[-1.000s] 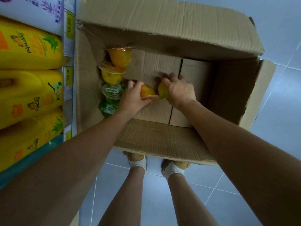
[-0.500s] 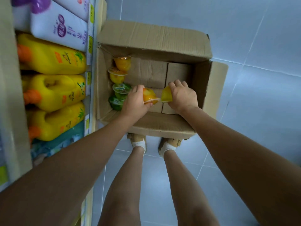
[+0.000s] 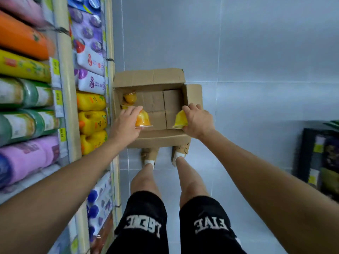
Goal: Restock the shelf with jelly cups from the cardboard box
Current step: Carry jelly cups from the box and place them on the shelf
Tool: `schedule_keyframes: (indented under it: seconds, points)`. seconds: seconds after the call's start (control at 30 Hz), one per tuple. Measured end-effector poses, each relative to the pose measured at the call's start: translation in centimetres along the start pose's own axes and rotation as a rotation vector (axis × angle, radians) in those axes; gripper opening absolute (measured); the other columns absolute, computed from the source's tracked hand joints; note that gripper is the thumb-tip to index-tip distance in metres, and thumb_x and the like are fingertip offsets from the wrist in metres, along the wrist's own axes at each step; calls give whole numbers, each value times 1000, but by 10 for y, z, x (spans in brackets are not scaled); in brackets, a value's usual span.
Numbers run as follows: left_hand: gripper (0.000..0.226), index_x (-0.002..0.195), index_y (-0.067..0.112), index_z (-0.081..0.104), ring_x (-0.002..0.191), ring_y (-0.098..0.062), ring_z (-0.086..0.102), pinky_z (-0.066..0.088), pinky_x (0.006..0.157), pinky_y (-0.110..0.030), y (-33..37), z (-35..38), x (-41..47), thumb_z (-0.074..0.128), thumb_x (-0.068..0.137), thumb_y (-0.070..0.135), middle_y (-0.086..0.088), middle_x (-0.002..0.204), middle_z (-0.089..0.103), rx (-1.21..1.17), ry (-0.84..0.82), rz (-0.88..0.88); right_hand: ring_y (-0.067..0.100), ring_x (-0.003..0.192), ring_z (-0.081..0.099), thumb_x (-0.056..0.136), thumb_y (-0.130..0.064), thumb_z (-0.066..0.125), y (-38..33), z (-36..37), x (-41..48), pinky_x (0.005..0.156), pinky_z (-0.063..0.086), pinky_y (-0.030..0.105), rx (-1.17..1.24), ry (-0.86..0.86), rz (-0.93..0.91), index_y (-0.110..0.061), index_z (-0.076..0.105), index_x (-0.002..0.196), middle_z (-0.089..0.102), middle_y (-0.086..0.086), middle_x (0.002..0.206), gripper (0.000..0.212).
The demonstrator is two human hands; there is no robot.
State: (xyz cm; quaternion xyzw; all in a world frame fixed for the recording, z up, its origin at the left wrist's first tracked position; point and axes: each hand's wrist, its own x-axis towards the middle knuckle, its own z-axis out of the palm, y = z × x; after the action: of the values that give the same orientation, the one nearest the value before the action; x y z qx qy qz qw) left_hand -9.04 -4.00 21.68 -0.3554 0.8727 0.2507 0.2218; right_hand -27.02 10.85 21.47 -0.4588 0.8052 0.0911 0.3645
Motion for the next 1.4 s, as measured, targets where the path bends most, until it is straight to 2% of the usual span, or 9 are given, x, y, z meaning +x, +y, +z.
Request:
schedule_keyframes:
  seconds: [0.23, 0.37, 0.5, 0.6, 0.73, 0.87, 1.03, 1.2, 1.4]
  points:
    - [64, 135, 20, 46, 120, -28, 47, 44, 88, -41, 31, -72, -45, 73, 77, 16, -2, 134, 49, 119, 16, 196, 28, 114, 46, 82, -28, 64, 13, -36, -106, 79, 41, 34, 55, 78, 148, -18, 45, 130, 50, 6, 123, 53]
    - [65, 136, 20, 45, 121, -29, 46, 42, 90, -43, 54, -109, -63, 72, 78, 17, -2, 135, 48, 142, 3, 321, 27, 113, 46, 81, -28, 65, 9, -45, -163, 78, 41, 33, 124, 184, 273, -18, 46, 129, 50, 6, 122, 53]
    - [64, 134, 17, 48, 119, -32, 47, 40, 92, -41, 77, -130, -81, 71, 75, 11, -5, 132, 51, 169, -19, 468, 27, 111, 47, 82, -36, 65, -7, -44, -215, 75, 38, 32, 148, 228, 344, -18, 47, 129, 51, 6, 119, 53]
    - [63, 130, 19, 50, 115, -33, 52, 44, 94, -45, 104, -138, -93, 72, 71, 15, -6, 127, 55, 262, -51, 651, 27, 112, 47, 83, -37, 63, -13, -41, -265, 72, 33, 31, 197, 302, 455, -18, 47, 129, 52, 6, 120, 52]
    - [61, 130, 17, 52, 112, -34, 56, 47, 90, -45, 171, -145, -116, 73, 72, 21, -8, 123, 58, 385, -57, 902, 29, 112, 48, 84, -38, 63, -9, -40, -338, 77, 40, 32, 351, 431, 627, -15, 49, 128, 52, 8, 117, 53]
    - [68, 135, 22, 46, 117, -31, 52, 47, 90, -44, 253, -148, -163, 76, 75, 30, -1, 131, 53, 501, -11, 1110, 32, 110, 49, 82, -39, 66, 4, -42, -414, 79, 47, 38, 413, 548, 766, -13, 51, 122, 53, 10, 113, 50]
    - [67, 137, 23, 45, 114, -29, 54, 47, 83, -41, 350, -140, -239, 73, 77, 33, 1, 132, 52, 564, 65, 1373, 28, 113, 47, 81, -37, 66, 26, -35, -510, 85, 43, 38, 363, 634, 937, -14, 49, 126, 52, 8, 119, 52]
    - [65, 138, 25, 42, 117, -26, 51, 47, 84, -40, 438, -113, -321, 71, 80, 34, 3, 133, 50, 567, 95, 1551, 28, 109, 47, 82, -36, 65, 47, -14, -611, 77, 44, 36, 352, 719, 1093, -14, 48, 124, 51, 7, 117, 51]
    - [66, 139, 27, 39, 118, -23, 49, 46, 81, -40, 526, -79, -418, 70, 82, 38, 5, 135, 48, 406, 90, 1629, 29, 102, 51, 82, -39, 66, 76, 14, -729, 69, 42, 35, 411, 798, 1229, -11, 49, 114, 51, 9, 110, 46]
